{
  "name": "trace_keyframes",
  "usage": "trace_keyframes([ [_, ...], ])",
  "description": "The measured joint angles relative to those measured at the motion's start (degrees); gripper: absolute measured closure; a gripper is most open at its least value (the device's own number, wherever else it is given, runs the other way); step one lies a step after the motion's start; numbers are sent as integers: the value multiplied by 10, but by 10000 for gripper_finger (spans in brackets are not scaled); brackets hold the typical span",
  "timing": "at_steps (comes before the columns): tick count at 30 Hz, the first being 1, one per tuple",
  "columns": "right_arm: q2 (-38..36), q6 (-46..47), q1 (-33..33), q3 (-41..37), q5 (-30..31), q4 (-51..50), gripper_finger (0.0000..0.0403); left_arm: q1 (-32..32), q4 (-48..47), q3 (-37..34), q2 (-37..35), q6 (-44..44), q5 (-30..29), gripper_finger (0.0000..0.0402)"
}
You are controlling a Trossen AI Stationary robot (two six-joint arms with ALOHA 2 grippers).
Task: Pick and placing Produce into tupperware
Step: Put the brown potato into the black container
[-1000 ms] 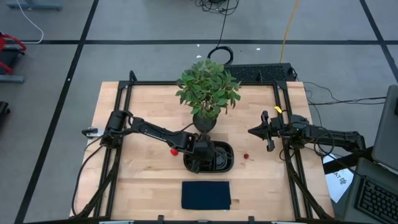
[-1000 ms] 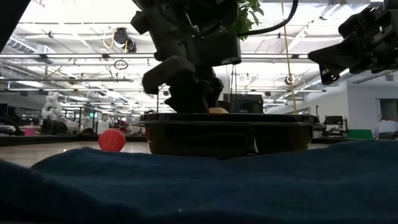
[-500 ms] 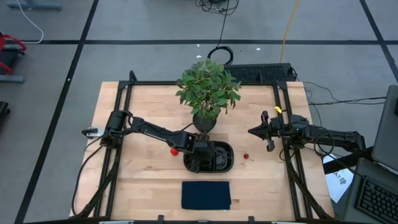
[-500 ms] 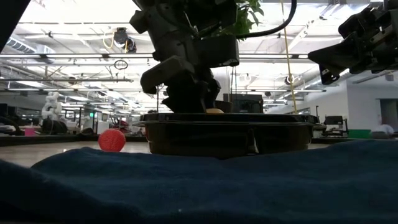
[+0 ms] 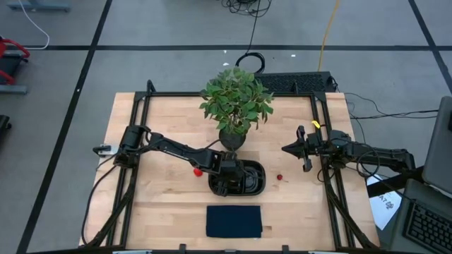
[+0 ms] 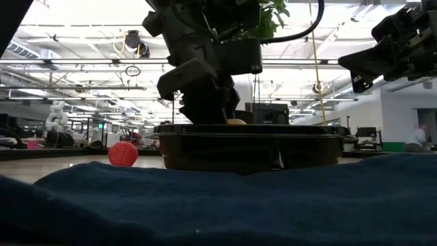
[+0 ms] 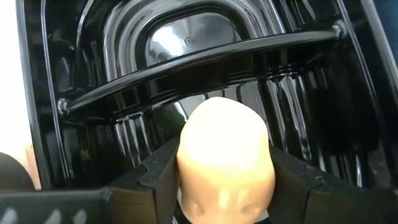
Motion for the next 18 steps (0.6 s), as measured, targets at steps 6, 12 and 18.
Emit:
trace_keyframes([
  [6,0,0,0,0,0,0,403,0,0,0,0,-32,0,215],
  [12,0,0,0,0,0,0,403,0,-1,0,0,-49,-6,215],
  [18,0,3,0,0,0,0,403,0,-1,0,0,-62,-8,215],
])
